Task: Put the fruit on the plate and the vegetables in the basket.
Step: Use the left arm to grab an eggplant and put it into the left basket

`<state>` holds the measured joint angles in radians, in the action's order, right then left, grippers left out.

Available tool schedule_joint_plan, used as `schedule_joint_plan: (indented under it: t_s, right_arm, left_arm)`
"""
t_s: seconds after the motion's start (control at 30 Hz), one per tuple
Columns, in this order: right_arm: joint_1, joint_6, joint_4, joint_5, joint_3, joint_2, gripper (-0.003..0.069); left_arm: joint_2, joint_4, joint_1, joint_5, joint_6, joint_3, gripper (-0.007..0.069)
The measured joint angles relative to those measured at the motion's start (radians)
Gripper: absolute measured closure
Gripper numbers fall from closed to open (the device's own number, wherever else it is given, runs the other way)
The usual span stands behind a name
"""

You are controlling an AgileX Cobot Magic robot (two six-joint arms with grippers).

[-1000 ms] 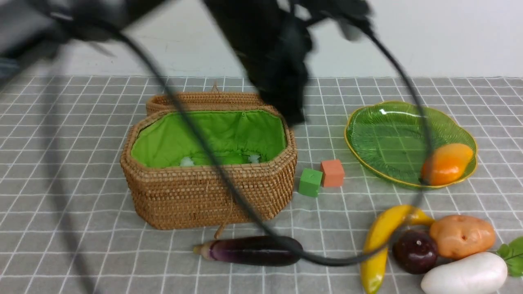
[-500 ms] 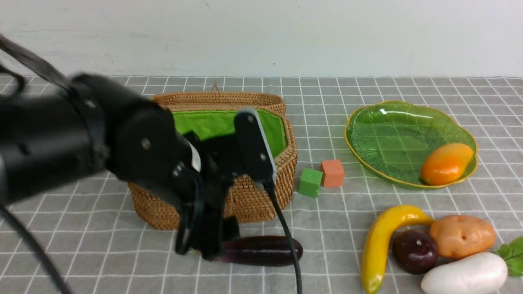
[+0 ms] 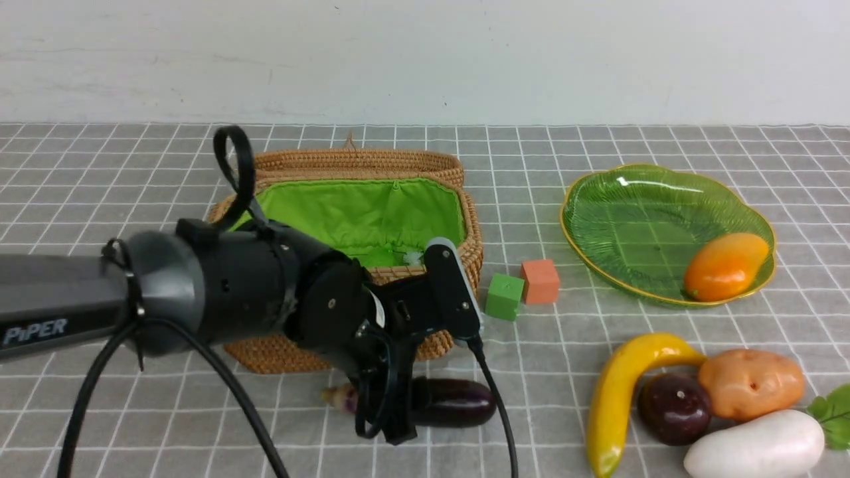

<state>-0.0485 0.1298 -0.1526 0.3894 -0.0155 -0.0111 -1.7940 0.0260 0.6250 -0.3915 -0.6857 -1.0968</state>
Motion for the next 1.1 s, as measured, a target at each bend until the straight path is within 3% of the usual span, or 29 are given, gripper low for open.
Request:
schedule_joint_plan:
  t_s: [0.33,0.7,1.1]
  right_arm:
    - [0.000,0.001,0.000,0.000,0.000,0.000,0.0417]
    - [0.000,0.001,0.000,0.000,0.000,0.000,0.0417]
    - [0.000,0.001,0.000,0.000,0.000,0.000,0.0417]
  left_arm:
    - [-0.047,0.001,0.001,0.004,-0.002,0.002,0.0286]
    - [-0.025,0.002,0.000,-0.086,-0.002,-0.003,0.0287]
    - [0.088,0.029,0.000,-0.420,-0.048,-0.138,0.0288]
